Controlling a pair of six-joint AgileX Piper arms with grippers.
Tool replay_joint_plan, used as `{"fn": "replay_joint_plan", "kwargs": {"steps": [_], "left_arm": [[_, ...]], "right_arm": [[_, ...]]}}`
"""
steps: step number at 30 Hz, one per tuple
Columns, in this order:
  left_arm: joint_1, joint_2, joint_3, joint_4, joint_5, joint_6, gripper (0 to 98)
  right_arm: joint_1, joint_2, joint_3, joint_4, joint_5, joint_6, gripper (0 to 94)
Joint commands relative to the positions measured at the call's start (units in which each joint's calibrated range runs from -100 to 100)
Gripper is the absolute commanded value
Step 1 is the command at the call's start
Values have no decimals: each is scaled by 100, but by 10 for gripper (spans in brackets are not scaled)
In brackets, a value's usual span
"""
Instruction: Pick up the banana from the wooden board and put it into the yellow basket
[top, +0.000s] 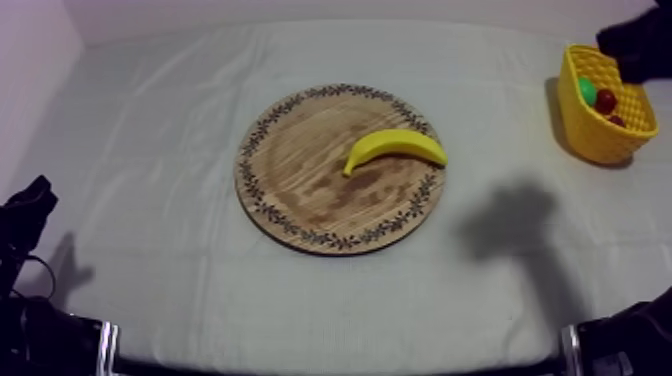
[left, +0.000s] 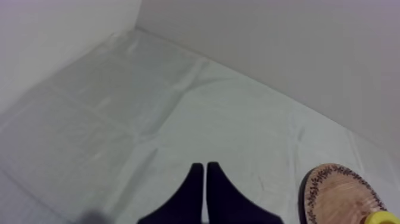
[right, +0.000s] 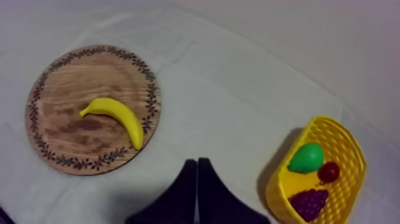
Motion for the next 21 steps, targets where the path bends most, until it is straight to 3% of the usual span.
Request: {"fn": "replay_joint_plan", "kwargs": {"steps": [1, 6, 16, 21], "left_arm": [[-1, 4, 0, -2, 0, 0, 1], [-1, 4, 0, -2, 0, 0, 1], [-1, 4, 0, -2, 0, 0, 1], [-1, 4, 0, -2, 0, 0, 1]], "right_arm": [[-86, 1148, -1245, -64, 465, 152, 2], [-279, 2263, -2317, -199, 939, 521, 2], [-758, 3862, -3431, -300, 885, 1063, 2], [-953, 4461, -3778, -300, 912, 1150, 96]]}}
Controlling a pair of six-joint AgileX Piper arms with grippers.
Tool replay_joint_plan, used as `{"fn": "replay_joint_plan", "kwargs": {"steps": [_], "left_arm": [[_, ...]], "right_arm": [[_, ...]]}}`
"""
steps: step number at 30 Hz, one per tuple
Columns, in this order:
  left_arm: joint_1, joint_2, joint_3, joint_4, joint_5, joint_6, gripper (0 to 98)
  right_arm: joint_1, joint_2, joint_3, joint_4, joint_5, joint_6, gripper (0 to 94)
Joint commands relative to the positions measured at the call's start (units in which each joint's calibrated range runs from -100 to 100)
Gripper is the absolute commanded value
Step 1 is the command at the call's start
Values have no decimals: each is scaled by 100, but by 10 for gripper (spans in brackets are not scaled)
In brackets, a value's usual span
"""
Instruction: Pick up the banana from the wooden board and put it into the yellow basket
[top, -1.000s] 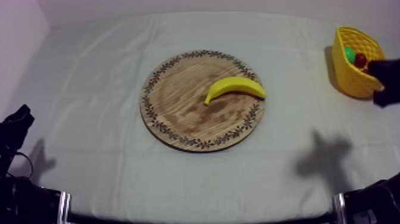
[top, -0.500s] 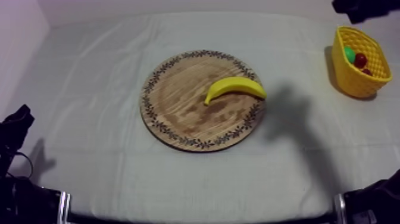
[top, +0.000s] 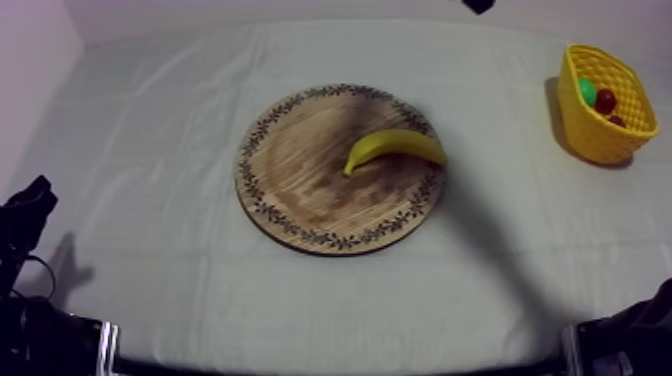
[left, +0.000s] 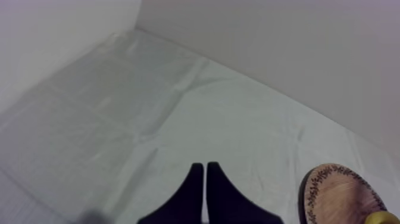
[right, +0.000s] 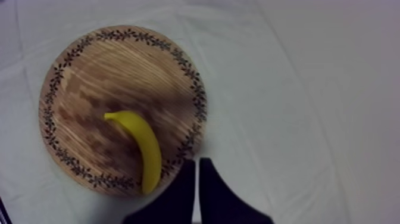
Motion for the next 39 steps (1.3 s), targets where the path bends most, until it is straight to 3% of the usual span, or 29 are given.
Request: {"fn": "replay_joint_plan", "kwargs": {"steps": [1, 6, 13, 16, 31, 39], "left_arm": [[-1, 4, 0, -2, 0, 0, 1], [-1, 4, 0, -2, 0, 0, 1], [-1, 4, 0, -2, 0, 0, 1], [-1, 4, 0, -2, 0, 0, 1], [-1, 4, 0, -2, 0, 0, 1], [-1, 4, 0, -2, 0, 0, 1]], "right_arm": [[-65, 343, -96, 9, 0, 28, 122], [-176, 748, -100, 96, -107, 144, 281], [-243, 1134, 156, 331, -185, 282, 634], [-288, 1320, 248, 453, -215, 269, 720], [-347, 2676, 283, 542, -630, 257, 732], [-438, 3240, 562, 739, -1131, 42, 717]]}}
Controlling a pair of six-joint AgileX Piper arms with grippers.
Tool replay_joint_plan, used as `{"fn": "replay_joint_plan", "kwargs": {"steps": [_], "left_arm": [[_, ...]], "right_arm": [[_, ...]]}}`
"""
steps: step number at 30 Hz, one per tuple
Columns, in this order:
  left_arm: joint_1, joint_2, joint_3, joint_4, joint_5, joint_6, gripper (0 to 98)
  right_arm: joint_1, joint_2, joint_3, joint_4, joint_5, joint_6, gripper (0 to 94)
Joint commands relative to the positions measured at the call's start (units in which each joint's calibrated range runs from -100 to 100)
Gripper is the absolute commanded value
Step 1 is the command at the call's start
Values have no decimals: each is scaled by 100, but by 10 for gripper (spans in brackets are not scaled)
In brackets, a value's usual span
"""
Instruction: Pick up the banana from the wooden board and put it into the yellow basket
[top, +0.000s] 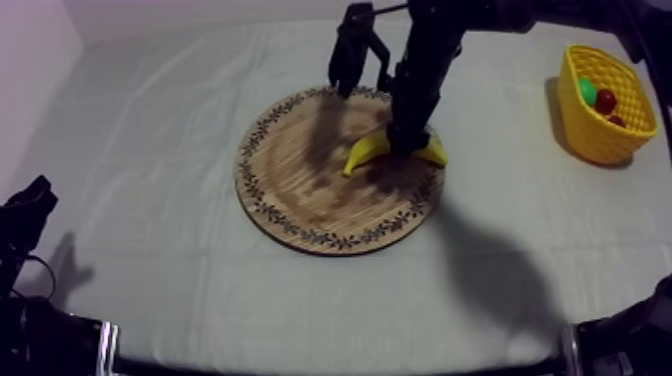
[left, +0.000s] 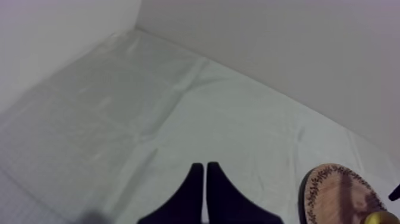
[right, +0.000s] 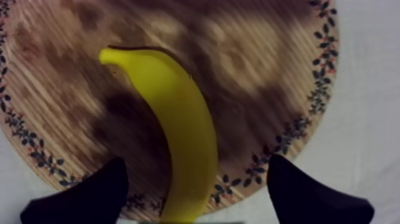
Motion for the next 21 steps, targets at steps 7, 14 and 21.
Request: {"fn": "replay_joint_plan", "kwargs": {"steps": [7, 14, 21], "left_arm": [[-1, 4, 0, -2, 0, 0, 1], [-1, 4, 0, -2, 0, 0, 1], [-1, 4, 0, -2, 0, 0, 1]], "right_arm": [[-46, 465, -52, 180, -386, -195, 613], [-60, 579, -94, 279, -497, -213, 431], [64, 340, 8, 117, -473, 138, 246]]}}
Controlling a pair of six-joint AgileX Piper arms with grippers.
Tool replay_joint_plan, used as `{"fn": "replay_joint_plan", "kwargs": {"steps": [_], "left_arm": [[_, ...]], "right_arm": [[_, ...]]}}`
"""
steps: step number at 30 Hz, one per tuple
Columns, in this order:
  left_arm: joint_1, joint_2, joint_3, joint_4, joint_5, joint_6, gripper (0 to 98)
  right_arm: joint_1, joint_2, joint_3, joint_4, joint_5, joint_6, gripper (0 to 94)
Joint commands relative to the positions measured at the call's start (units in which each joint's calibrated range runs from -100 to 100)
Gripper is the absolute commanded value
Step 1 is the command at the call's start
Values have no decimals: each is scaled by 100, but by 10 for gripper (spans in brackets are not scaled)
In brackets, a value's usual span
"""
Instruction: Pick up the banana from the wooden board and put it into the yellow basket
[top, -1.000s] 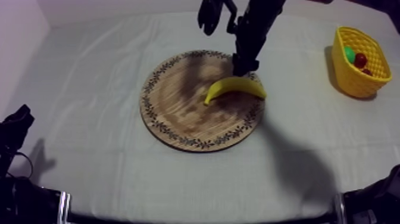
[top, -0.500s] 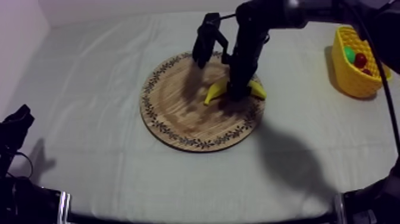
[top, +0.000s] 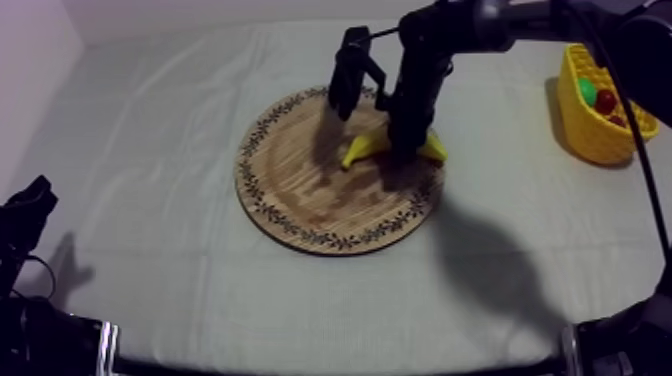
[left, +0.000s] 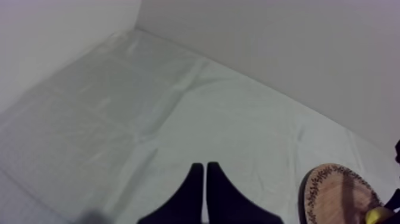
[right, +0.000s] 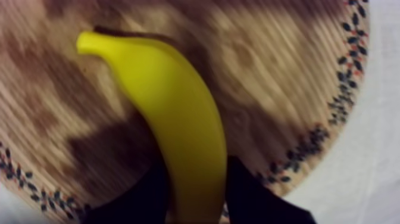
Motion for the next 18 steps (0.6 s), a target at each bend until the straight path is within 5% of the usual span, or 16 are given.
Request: {"fn": "replay_joint_plan", "kwargs": {"steps": [1, 9, 18], "left_arm": [[-1, 4, 0, -2, 0, 0, 1], [-1, 4, 0, -2, 0, 0, 1], [-1, 4, 0, -2, 0, -4, 1]], "right_arm": [[30, -190, 3, -56, 122, 89, 236], [408, -1536, 93, -273, 841, 161, 179], [1221, -2835, 322, -343, 1343, -238, 125]]}}
